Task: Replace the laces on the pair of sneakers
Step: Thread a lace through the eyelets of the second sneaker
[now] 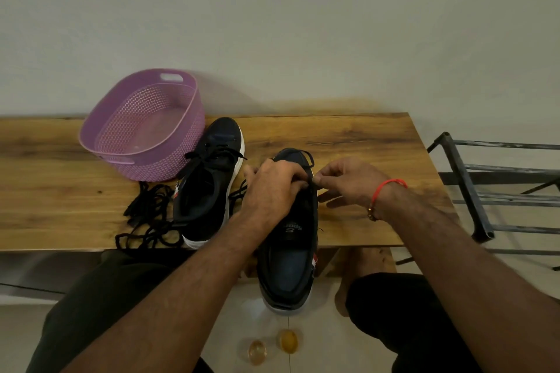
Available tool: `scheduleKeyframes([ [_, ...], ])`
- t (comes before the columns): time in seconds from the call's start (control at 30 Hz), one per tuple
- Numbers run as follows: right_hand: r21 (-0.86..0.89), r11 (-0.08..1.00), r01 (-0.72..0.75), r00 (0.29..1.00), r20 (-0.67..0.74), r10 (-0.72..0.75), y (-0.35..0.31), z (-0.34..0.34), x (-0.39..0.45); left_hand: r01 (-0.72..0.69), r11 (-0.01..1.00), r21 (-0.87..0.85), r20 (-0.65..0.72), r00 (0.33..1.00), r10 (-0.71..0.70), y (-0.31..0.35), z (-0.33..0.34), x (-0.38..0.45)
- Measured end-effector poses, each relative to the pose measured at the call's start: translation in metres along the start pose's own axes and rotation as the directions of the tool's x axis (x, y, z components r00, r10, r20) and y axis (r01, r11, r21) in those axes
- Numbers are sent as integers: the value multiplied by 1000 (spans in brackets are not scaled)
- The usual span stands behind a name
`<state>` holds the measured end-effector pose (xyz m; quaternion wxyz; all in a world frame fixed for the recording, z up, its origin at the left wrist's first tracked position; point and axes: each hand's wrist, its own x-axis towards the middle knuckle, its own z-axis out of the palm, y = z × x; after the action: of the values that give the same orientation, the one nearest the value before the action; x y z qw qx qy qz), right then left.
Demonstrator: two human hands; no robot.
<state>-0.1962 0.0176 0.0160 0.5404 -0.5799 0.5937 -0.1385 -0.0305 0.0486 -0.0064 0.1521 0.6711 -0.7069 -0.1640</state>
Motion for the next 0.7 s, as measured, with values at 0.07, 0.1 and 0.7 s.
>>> scheduleKeyframes([
  [0.07, -1, 1000, -12, 1000, 9, 12, 2, 1, 1, 23, 998, -52, 18, 1000, -22, -2, 0, 2],
  [0.1, -5, 1000, -20, 1000, 16, 20, 3, 2, 1, 16, 999, -49, 21, 1000, -15, -3, 0, 2],
  [0.7, -620, 747, 240, 968, 96, -231, -3, -4, 0, 143, 989, -47, 200, 971, -131, -44, -20, -14],
])
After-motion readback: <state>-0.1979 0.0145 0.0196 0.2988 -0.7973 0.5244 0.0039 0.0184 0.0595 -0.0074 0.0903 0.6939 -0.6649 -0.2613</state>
